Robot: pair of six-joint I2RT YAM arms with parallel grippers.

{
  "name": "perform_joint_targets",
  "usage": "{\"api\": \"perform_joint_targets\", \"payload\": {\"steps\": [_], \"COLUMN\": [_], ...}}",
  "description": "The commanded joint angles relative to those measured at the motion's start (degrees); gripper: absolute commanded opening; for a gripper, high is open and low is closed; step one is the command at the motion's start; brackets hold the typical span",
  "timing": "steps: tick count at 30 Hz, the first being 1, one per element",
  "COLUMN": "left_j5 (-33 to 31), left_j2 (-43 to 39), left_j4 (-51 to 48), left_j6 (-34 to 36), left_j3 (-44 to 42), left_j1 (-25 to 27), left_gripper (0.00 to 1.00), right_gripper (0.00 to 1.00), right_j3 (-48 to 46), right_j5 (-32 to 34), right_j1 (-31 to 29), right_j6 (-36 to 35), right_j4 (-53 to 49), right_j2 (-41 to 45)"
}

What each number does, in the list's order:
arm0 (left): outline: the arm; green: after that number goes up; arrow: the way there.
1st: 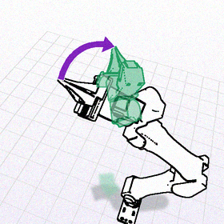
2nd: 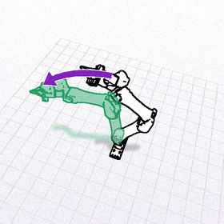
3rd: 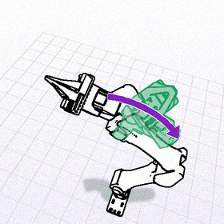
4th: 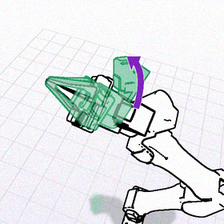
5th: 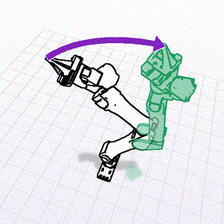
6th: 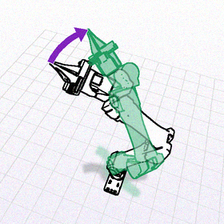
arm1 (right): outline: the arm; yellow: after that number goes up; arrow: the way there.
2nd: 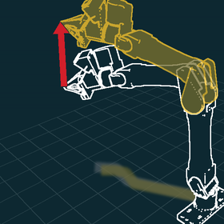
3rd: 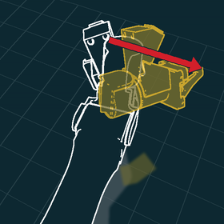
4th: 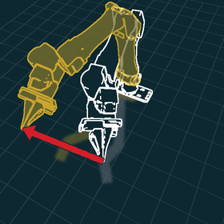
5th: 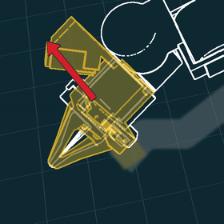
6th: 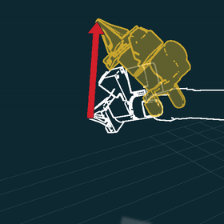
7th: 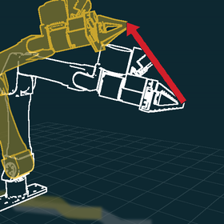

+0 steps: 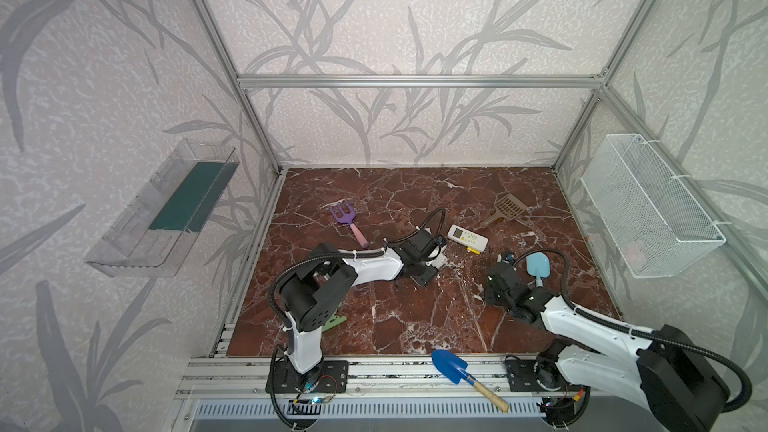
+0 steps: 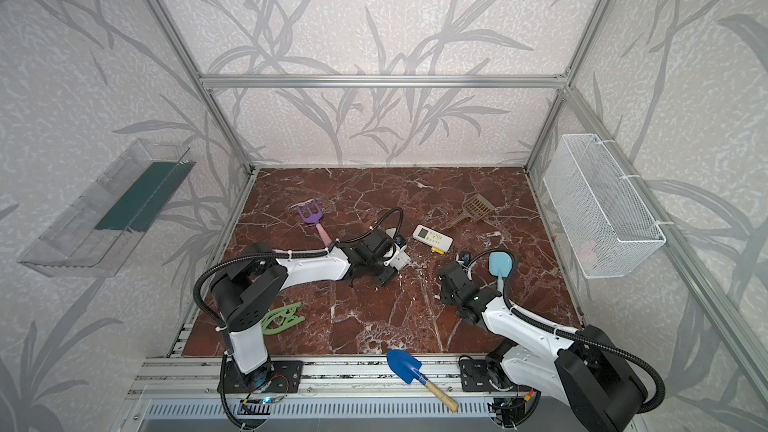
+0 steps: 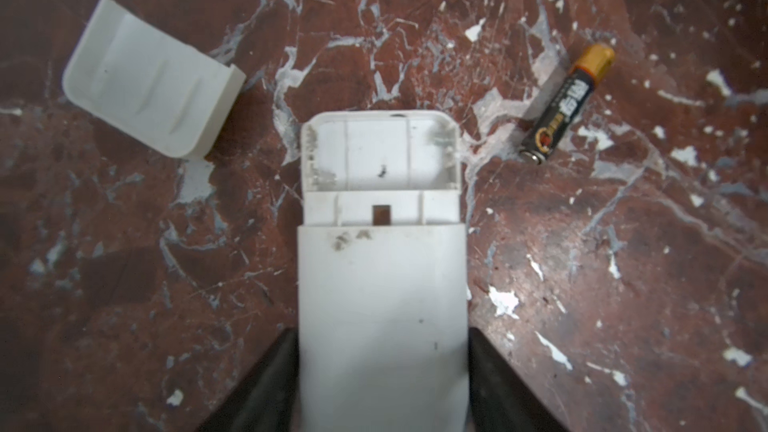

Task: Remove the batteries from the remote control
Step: 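Lower the screwdriver onto the table and open the right gripper, then release the remote body and raise the left gripper while the right gripper withdraws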

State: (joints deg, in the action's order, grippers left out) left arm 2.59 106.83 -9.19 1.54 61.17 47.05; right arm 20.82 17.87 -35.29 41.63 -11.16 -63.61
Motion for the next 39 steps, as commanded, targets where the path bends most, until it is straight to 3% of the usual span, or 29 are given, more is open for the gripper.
{"api": "perform_joint_targets", "payload": {"steps": [1,8,13,21,26,30,35,39], "left_j5": [1.0,2.3,4.1,7.6,6.1,5.4,9.7,15.0], "left_j2": [0.7,-0.8,-2.6,-5.6,-5.4,-4.1,-0.6,4.4], "left_j4": [-0.3,-0.8,-2.4,-3.7,-3.6,-4.7,-12.0,-19.9], "left_j6": [0.8,1.6,3.0,10.0,19.4,29.6,45.6,51.1], "left_j3": [1.0,1.9,3.2,5.1,7.4,10.5,16.7,25.4], "left_j1": [-0.3,-0.3,-0.3,-0.3,-0.3,-0.3,-1.2,-3.1], "left_gripper": [0.93,0.94,0.95,0.99,0.99,0.99,0.99,0.97], "right_gripper": [0.18,0.40,0.48,0.73,0.92,0.94,0.94,0.94], "right_j3": [-1.7,-2.0,-0.7,0.3,3.2,6.3,11.3,13.1], "right_j5": [-3.5,-3.3,-4.6,-3.3,-1.6,-1.3,-4.2,-8.1], "right_j1": [0.1,0.1,0.1,0.2,0.2,0.4,1.7,4.1], "right_j6": [1.6,1.9,1.2,0.5,-2.0,-6.1,-13.3,-16.2], "right_j4": [-2.4,-1.2,-2.4,-4.8,-11.0,-14.9,-21.2,-24.4], "right_j2": [-1.2,-1.8,-3.4,0.6,7.1,10.2,11.7,13.7]}}
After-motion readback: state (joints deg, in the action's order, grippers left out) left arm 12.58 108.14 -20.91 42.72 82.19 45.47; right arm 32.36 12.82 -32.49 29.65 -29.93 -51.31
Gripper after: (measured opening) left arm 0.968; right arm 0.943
